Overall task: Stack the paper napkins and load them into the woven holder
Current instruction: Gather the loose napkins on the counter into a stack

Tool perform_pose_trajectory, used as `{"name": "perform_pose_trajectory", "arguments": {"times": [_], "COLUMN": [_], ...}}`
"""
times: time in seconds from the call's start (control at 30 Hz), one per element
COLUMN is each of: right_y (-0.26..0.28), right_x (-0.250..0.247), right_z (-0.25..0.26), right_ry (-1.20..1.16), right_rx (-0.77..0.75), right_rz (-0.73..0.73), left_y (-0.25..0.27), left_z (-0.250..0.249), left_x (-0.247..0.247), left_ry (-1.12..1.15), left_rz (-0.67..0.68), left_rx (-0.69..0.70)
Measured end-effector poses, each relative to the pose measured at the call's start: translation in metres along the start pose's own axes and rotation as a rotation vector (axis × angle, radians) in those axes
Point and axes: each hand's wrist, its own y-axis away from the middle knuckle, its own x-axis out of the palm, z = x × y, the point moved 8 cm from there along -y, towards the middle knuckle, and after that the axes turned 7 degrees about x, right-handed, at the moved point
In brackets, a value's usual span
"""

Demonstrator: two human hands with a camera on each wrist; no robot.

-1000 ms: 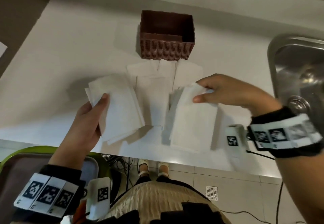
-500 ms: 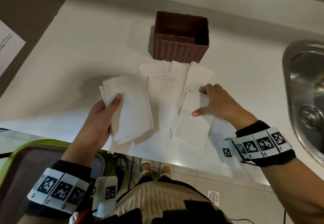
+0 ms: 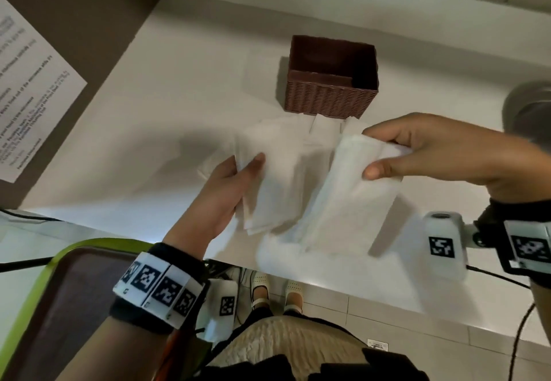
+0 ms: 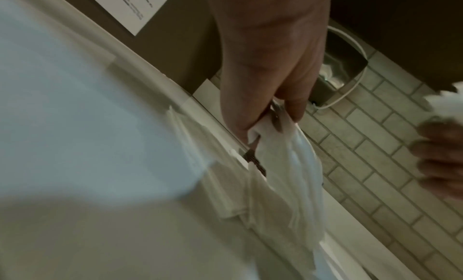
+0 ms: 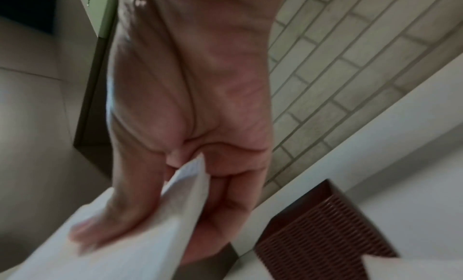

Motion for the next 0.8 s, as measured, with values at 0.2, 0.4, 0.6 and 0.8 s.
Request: {"name": "perform_pose_trajectory", "arguments": {"times": [0.2, 0.4, 0.6, 0.8], "right_y": [-0.066, -0.097, -0.109, -0.071], "right_x": [0.028, 0.039, 0.051, -0.011], "right_z": [0.029, 0.029, 0.032, -0.002], "right_ry": [0.191, 0.360, 0.375, 0.125], "right_rx": [-0.015, -0.002, -0.018, 0.093], "right_rz": [-0.049, -0.194, -0.288, -0.478], "left_y": [0.005, 0.004, 0.009, 0.006], "left_z": [-0.012, -0.008, -0.007, -0.001], "left_x": [0.025, 0.011, 0.001, -0.052], "left_ry": [-0.051, 0.107, 0.037, 0.124], "left_rz": [0.158, 0.159, 0.135, -0.087], "left_rx": [-0.025, -0.085, 0.035, 0.033]}}
